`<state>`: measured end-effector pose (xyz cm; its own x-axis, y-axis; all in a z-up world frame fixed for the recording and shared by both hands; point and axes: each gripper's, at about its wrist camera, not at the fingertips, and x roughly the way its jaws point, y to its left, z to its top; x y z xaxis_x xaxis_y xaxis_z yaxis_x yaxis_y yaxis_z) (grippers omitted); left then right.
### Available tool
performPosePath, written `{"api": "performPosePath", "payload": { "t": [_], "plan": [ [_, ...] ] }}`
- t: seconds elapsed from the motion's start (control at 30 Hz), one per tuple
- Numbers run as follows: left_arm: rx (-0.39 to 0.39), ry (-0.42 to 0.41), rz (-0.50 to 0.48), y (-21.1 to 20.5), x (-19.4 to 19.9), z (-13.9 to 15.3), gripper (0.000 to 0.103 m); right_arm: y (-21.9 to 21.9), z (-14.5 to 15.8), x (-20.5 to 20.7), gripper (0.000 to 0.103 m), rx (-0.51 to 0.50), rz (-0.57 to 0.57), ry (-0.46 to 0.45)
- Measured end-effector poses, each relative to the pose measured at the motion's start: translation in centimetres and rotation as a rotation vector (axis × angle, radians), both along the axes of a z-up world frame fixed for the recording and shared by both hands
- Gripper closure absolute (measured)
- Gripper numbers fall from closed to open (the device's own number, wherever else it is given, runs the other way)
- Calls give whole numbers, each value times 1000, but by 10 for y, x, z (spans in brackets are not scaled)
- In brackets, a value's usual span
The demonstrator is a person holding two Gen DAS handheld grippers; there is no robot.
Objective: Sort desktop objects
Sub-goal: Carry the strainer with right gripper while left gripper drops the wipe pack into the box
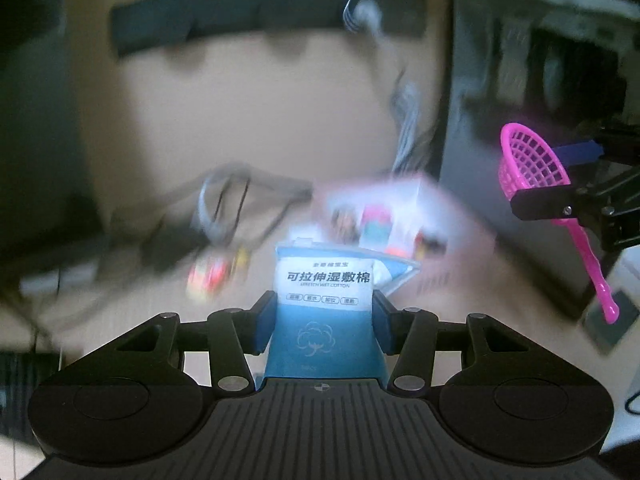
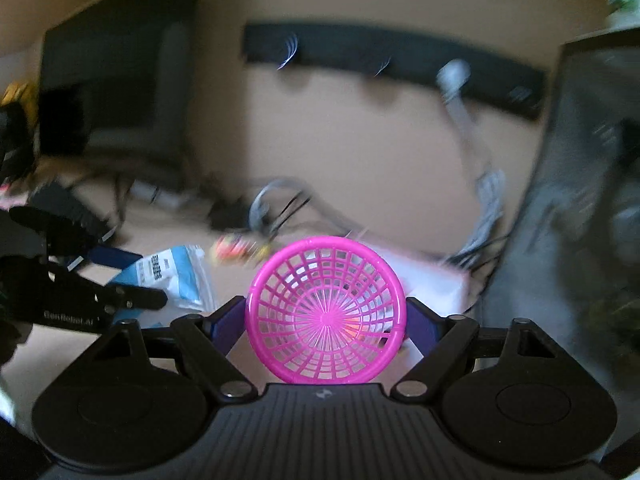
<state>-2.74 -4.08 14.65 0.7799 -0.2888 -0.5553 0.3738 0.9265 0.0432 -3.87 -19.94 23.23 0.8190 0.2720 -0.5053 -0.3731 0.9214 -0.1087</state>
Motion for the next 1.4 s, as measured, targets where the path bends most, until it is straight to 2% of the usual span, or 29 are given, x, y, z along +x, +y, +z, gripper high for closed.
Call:
{"api": "performPosePath", "payload": {
  "t": [0.1, 0.23, 0.33, 0.47, 0.57, 0.6, 0.67, 0.7, 0.73, 0.87, 0.97, 1.13, 1.23, 1.4],
  "plan": [
    [11, -62, -23, -34, 31, 10, 49, -16, 24, 9, 19, 24, -68, -82],
    [14, -56, -68, -78, 83, 4, 49, -30, 38, 31, 19, 70, -141, -124],
    [56, -19, -85, -107, 117, -15, 49, -32, 33, 51, 19, 59, -194, -132],
    [62, 22, -99, -127, 149, -35, 48, -39, 23, 79, 19, 95, -222, -111],
    [57, 65, -102, -133, 167, -53, 43, -41, 13, 101, 20, 101, -239, -79],
    [51, 87, -102, -132, 172, -56, 38, -41, 10, 109, 20, 105, -245, -65],
    [25, 109, -100, -122, 169, -58, 25, -41, 3, 124, 19, 109, -251, -38],
    [21, 108, -100, -115, 166, -59, 14, -42, -1, 131, 19, 107, -253, -28],
    [27, 103, -97, -109, 161, -59, 9, -43, -6, 141, 19, 105, -255, -14],
    [57, 110, -63, -78, 138, -61, 7, -37, -36, 173, 19, 91, -258, 55],
    [56, 148, -26, -55, 125, -63, 6, -26, -71, 191, 19, 8, -268, 85],
    [4, 207, 61, -15, 100, -63, 4, -17, -133, 212, 20, -79, -326, 194],
    [-38, 220, 118, -1, 93, -64, 3, -18, -152, 211, 19, -27, -334, 226],
    [-66, 271, 147, 5, 94, -73, 3, -25, -149, 222, 19, 58, -345, 216]
  ]
}}
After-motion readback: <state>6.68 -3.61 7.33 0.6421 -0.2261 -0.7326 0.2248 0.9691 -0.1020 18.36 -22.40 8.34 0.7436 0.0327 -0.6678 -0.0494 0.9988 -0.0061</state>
